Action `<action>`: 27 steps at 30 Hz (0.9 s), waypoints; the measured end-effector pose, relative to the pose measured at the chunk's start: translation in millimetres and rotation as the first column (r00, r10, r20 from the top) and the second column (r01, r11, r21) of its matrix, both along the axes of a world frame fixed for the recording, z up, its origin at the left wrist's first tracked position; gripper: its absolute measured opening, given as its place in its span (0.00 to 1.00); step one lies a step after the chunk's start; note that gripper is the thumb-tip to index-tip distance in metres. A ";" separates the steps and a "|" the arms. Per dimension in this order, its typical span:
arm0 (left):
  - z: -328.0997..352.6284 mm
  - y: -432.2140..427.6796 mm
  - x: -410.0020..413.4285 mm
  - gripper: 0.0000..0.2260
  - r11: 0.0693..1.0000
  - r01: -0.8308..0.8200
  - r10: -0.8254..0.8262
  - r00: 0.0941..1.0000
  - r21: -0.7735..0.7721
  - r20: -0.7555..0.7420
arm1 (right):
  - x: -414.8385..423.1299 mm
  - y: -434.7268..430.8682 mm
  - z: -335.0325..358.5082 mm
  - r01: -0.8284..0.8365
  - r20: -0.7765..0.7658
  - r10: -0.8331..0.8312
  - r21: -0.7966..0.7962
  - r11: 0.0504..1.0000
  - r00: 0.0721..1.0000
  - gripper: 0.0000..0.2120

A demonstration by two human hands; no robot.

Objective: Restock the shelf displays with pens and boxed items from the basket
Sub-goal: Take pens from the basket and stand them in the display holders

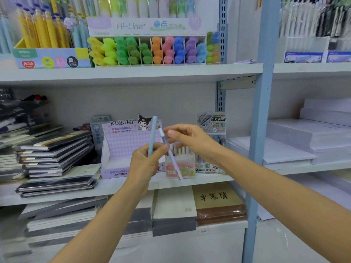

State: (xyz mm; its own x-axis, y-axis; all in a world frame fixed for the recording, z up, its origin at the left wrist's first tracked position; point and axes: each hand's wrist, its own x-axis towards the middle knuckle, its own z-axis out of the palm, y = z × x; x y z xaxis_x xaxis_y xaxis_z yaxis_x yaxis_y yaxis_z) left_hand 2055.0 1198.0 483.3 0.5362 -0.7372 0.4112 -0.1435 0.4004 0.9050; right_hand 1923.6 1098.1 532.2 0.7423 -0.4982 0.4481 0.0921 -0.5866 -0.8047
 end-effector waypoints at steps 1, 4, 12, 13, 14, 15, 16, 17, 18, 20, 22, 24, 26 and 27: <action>-0.5 0.4 -3.0 0.06 1.000 0.013 -0.014 0.999 0.014 0.037 | 0.1 1.2 1.0 -0.010 -0.005 0.010 -0.003 1.000 1.000 0.13; -0.8 1.0 -6.9 0.06 0.999 0.038 -0.040 0.996 0.027 0.083 | 0.1 1.6 1.4 -0.034 0.019 0.033 0.017 0.999 0.999 0.10; 0.2 3.5 6.8 0.14 0.994 0.094 -0.090 0.994 0.050 -0.066 | -8.0 -17.6 19.4 0.172 0.385 -0.219 0.152 0.973 0.896 0.05; -1.4 3.9 7.7 0.14 0.993 0.103 -0.101 0.994 0.053 -0.044 | -8.7 -21.9 19.5 0.221 0.384 -0.253 0.125 0.967 0.888 0.05; -3.6 4.4 8.4 0.14 0.992 0.109 -0.108 0.994 0.058 -0.014 | -8.9 -26.2 18.4 0.267 0.372 -0.282 0.093 0.959 0.884 0.04; -6.1 4.7 9.0 0.13 0.992 0.110 -0.111 0.994 0.059 0.014 | -8.4 -30.4 16.2 0.306 0.354 -0.309 0.064 0.950 0.883 0.03; -8.0 5.0 9.3 0.12 0.993 0.108 -0.110 0.993 0.053 0.035 | -7.4 -34.5 12.9 0.338 0.334 -0.333 0.043 0.940 0.882 0.02; -9.2 5.1 9.5 0.11 0.993 0.108 -0.110 0.993 0.041 0.048 | -5.9 -38.8 8.8 0.366 0.314 -0.356 0.027 0.930 0.880 0.01; -9.6 4.8 9.8 0.11 0.994 0.106 -0.107 0.993 0.028 0.058 | -3.8 -43.3 4.3 0.391 0.294 -0.378 0.014 0.920 0.878 0.01; -9.6 3.2 11.1 0.11 0.996 0.083 -0.084 0.994 0.013 0.064 | 1.8 -52.0 -4.2 0.431 0.260 -0.414 -0.011 0.902 0.873 0.01; -10.4 1.7 13.0 0.11 0.998 0.058 -0.059 0.997 0.016 0.058 | 8.2 -59.6 -10.6 0.456 0.233 -0.437 -0.036 0.889 0.869 0.01; -11.8 -0.7 15.5 0.11 0.998 0.050 -0.051 0.998 0.034 0.046 | 14.0 -65.3 -15.1 0.474 0.208 -0.451 -0.077 0.877 0.868 0.01; -13.1 -4.3 18.3 0.10 0.997 0.053 -0.055 0.998 0.055 0.029 | 19.1 -68.9 -17.9 0.481 0.186 -0.456 -0.120 0.869 0.870 0.00; -13.8 -6.1 19.7 0.09 0.996 0.056 -0.057 0.998 0.064 0.018 | 21.3 -70.3 -19.0 0.479 0.172 -0.455 -0.136 0.867 0.874 0.00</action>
